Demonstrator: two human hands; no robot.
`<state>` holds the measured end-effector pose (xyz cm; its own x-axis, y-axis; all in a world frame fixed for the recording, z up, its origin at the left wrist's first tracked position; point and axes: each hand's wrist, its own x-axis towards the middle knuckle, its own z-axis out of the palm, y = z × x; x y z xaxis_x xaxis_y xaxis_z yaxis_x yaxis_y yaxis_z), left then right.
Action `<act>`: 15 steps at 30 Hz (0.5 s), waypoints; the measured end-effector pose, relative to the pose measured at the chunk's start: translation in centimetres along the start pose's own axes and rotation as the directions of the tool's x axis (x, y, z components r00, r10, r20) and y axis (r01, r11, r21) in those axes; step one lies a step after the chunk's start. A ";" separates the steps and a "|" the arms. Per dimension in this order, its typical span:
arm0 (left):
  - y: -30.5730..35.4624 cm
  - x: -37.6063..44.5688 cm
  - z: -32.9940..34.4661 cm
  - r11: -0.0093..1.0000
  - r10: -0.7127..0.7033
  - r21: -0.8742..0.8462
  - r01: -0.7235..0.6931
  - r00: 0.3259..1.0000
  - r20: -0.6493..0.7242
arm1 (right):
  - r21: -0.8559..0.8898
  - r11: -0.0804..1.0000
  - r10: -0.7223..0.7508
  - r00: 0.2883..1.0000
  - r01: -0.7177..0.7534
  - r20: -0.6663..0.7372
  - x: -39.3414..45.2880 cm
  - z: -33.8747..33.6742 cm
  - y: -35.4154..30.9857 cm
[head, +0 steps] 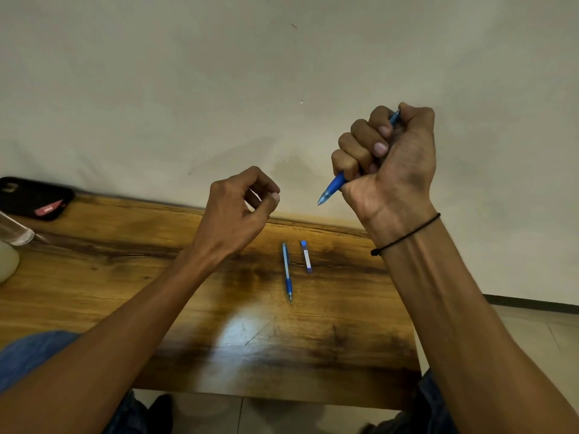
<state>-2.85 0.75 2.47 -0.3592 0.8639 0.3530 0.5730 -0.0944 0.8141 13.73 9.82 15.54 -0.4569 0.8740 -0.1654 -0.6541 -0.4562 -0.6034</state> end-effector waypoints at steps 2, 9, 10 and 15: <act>0.0 0.0 0.0 1.000 -0.001 -0.004 0.001 1.000 -0.002 | 0.017 1.000 -0.005 1.000 0.006 -0.010 -0.1 0.1 -0.1; -0.1 0.1 0.0 1.000 -0.006 0.003 0.006 1.000 -0.003 | 0.059 0.998 0.006 1.000 -0.004 -0.022 -0.1 0.1 -0.1; -0.1 0.1 0.0 1.000 -0.009 0.002 0.009 1.000 -0.004 | 0.056 0.998 0.007 1.000 -0.006 -0.021 -0.1 0.1 -0.1; -0.2 0.1 0.0 1.000 -0.005 0.011 0.005 1.000 -0.003 | 0.044 0.999 0.015 1.000 -0.015 -0.003 -0.1 0.1 0.1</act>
<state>-3.00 0.85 2.32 -0.3643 0.8627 0.3506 0.5790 -0.0850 0.8109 13.66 9.67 15.63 -0.4651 0.8674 -0.1768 -0.6730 -0.4763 -0.5658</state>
